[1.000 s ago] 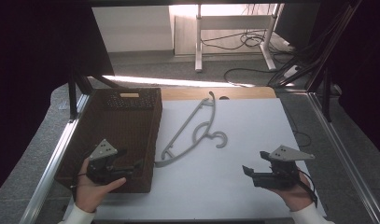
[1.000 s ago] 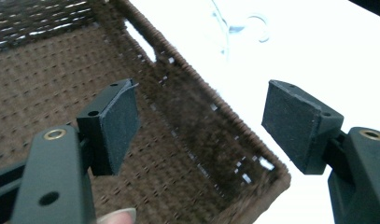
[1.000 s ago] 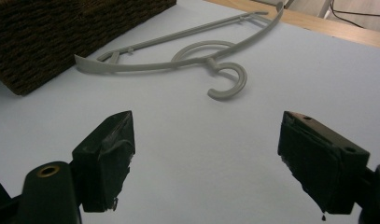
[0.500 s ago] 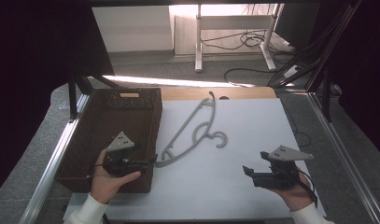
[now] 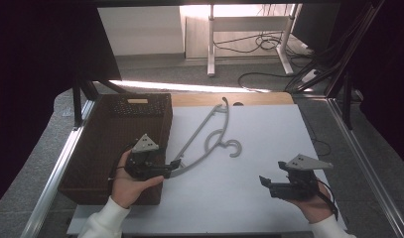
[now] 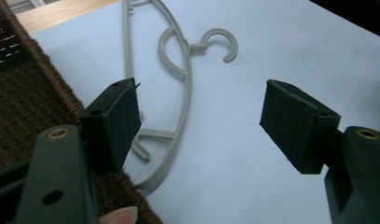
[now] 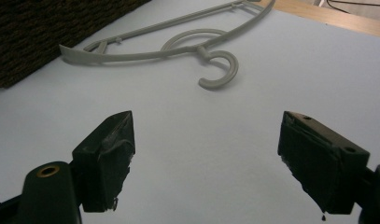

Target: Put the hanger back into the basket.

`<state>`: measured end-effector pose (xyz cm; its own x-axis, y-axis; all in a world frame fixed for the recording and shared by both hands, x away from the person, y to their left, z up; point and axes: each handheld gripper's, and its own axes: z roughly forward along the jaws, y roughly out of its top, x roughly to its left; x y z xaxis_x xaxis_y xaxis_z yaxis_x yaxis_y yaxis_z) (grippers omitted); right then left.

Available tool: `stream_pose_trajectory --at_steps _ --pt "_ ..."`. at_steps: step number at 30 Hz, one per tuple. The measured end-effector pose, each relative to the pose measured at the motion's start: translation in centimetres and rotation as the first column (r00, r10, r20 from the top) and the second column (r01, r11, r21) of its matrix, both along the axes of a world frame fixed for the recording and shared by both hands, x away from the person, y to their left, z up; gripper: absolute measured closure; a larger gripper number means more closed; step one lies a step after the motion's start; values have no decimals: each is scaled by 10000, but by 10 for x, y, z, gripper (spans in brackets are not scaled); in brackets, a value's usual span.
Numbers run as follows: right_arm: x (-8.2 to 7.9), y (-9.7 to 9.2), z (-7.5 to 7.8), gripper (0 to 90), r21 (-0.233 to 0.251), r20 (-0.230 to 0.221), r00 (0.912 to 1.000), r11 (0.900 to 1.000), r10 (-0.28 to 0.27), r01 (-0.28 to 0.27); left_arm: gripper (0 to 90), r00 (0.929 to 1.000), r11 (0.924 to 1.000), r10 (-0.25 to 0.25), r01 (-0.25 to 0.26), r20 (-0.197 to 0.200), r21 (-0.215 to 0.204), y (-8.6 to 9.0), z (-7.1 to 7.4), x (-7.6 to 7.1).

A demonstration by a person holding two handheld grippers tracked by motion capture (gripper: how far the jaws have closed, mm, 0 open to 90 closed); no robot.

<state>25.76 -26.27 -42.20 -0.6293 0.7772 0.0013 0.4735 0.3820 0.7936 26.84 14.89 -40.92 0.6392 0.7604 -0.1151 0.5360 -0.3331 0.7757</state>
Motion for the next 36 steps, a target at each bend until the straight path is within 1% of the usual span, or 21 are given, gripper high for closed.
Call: stream_pose_trajectory --at_steps 1,2,10,14,21,24,28,29,31,33,36 --pt "0 0 0 191 -15 3 10000 10000 5 -5 283 10000 10000 0 0 0 0 0 0 0" --pt "0 0 0 191 -16 -5 10000 10000 -9 9 285 10000 10000 -62 62 -39 9 -6 0 3" --pt "1 -1 -2 191 -24 -48 10000 10000 -28 28 289 9993 9994 -313 316 -188 162 -25 -3 15" --pt "1 -2 -3 191 -45 -83 10000 10000 -42 42 289 9989 9988 -396 404 -260 294 -30 -5 19" --pt "3 -3 -4 191 -64 -141 9999 9999 -88 87 292 9984 9986 -414 426 -373 308 -38 -8 25" --pt "3 -3 -5 191 -88 -161 9999 9999 -52 50 289 9976 9977 -579 592 -387 335 -45 -9 28" --pt "3 -2 -5 191 -92 -190 9998 10000 -26 24 291 9971 9969 -669 683 -376 384 -51 -8 29" --pt "3 -2 -5 191 -93 -193 9998 10000 -26 24 292 9968 9969 -691 705 -397 353 -53 -7 29" --pt "3 -2 -5 191 -101 -196 9998 9999 -24 22 292 9956 9957 -806 827 -478 429 -61 -7 31" --pt "3 -3 -5 191 -119 -206 9998 9999 -39 36 291 9952 9952 -842 865 -507 452 -63 -7 32" --pt "3 -3 -6 191 -113 -220 9997 9999 -54 52 290 9943 9947 -870 901 -617 490 -73 -9 38"
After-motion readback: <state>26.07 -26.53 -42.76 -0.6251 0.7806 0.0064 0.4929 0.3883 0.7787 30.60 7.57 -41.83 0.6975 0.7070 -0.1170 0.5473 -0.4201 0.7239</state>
